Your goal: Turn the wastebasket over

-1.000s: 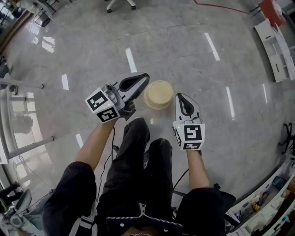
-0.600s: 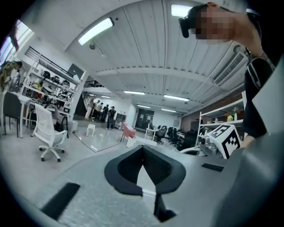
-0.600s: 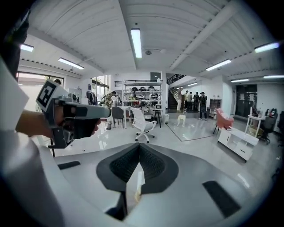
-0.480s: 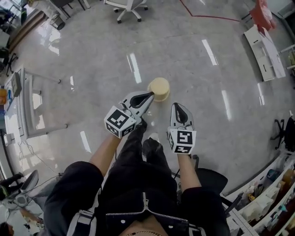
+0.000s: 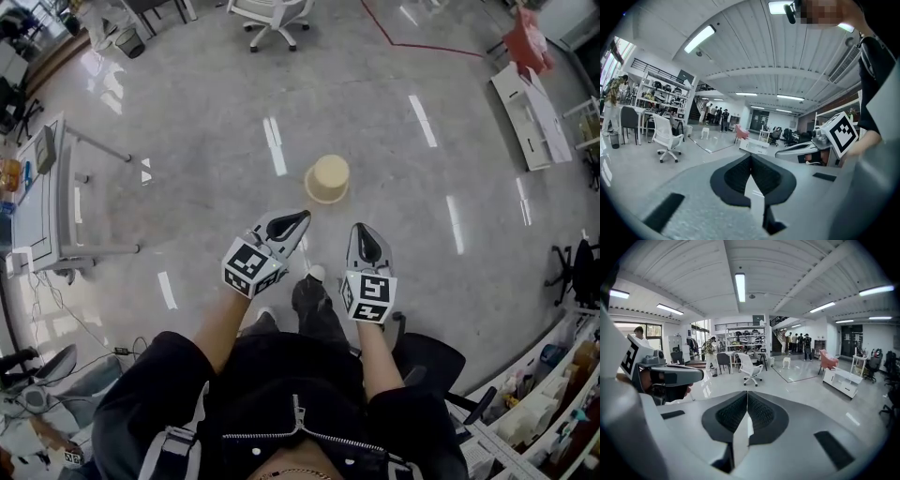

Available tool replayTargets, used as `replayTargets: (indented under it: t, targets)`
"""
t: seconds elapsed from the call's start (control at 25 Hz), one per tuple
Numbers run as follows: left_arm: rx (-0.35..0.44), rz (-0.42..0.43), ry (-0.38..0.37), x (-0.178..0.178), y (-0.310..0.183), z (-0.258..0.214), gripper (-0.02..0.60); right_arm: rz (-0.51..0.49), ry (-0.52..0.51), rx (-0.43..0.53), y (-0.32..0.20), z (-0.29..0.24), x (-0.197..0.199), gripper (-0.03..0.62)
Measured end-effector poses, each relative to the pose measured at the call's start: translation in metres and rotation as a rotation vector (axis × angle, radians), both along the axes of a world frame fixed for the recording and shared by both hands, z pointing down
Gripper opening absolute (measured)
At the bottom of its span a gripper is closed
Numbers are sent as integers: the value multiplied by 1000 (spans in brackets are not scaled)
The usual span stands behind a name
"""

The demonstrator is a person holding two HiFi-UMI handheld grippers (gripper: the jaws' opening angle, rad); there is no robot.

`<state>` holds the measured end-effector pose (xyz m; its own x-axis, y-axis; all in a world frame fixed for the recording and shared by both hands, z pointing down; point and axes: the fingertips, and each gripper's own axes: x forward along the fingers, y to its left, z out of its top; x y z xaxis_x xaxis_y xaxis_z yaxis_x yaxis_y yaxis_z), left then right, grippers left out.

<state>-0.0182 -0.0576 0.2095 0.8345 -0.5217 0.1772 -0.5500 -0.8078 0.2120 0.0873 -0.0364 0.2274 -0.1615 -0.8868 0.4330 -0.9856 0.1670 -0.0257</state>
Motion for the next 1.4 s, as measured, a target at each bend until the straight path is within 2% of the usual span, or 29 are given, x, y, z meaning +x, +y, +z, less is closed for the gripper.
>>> replayTargets:
  t: [0.2,0.36,0.56,0.76,1.08,1.4]
  targets:
    - [39,13,-44,-42,46,1,5,35,-10,19,40,-2,-46,11]
    - [64,-33,-30,-75,81,-9,5,55,-3,58,75,-12,-79,11]
    - [77,-33,-10,-96,122,-20,5,82,-5,91,119,-27,-110,11]
    - [94,-25,-15,-103,150,-22,5,88,4,124,154,-37,-128,11]
    - [115,-29,-12,-100,178,-29,5,111,15,210,188,-54,-132,9]
    - [111,-21,-11,-93,193,-28,5,105,13,193,201,-49,-127,9]
